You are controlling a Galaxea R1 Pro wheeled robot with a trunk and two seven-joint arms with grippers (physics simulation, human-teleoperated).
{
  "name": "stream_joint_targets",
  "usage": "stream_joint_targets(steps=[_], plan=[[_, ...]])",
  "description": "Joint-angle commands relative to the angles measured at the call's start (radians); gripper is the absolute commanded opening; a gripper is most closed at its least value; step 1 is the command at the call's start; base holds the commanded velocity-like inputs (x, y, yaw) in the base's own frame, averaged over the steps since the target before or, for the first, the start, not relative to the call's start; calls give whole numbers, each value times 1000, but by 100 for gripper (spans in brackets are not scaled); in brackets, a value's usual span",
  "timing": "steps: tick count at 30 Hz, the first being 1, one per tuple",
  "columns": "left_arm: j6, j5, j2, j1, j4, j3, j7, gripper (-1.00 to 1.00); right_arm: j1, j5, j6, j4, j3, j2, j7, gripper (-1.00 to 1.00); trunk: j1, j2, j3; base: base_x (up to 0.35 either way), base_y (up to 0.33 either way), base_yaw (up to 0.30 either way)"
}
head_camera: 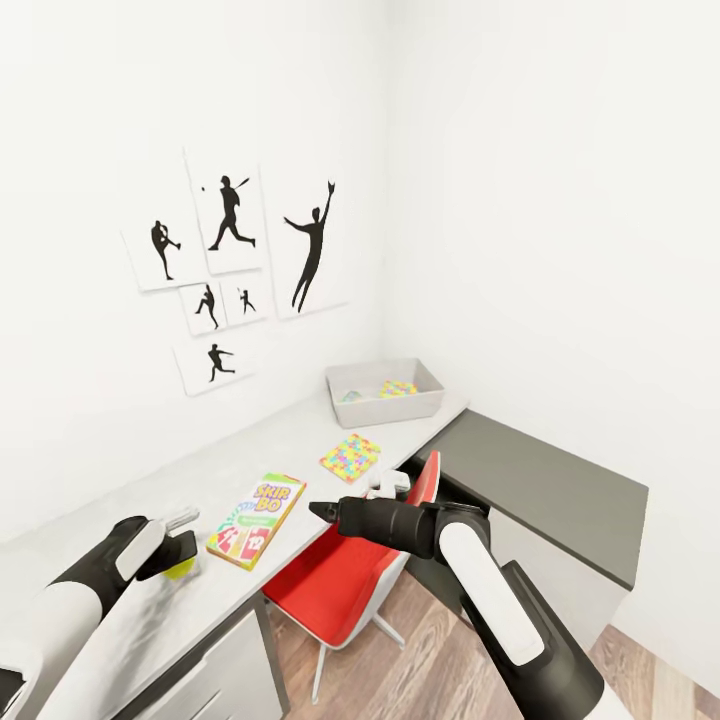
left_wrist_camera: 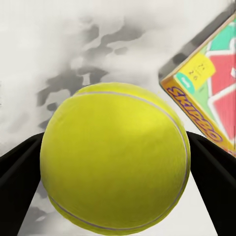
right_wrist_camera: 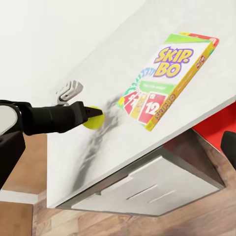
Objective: Put all the toys in the child's room - the three board games (two on the bed and one on the table), the two jigsaw puzzles on the table, and the tennis ball on the table - inside the toy box on the table in the child's room.
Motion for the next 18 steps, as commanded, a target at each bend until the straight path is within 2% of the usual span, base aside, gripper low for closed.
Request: stream_joint_targets(steps=[1,6,10,18], plan=[[4,11,2,-1,-2,-2,8,-100,-1,-10,1,-1,0,0,-10,100,1,-2,-1,0,0,0],[35,12,3,-1,-20,60,7,-100,-1,-10,0,-1,-2,0,-10,100,1,-2,7,0,0,0],[98,11,9,2,-88,121,7,-100,-1,-10,-1,-1,-2,1,-10,100,1,-2,14,0,0,0],[144,13,29,8,-142,175,7,-100,-1,-9,-3,-1,-4,1,-10,100,1,-2,27,0,0,0]])
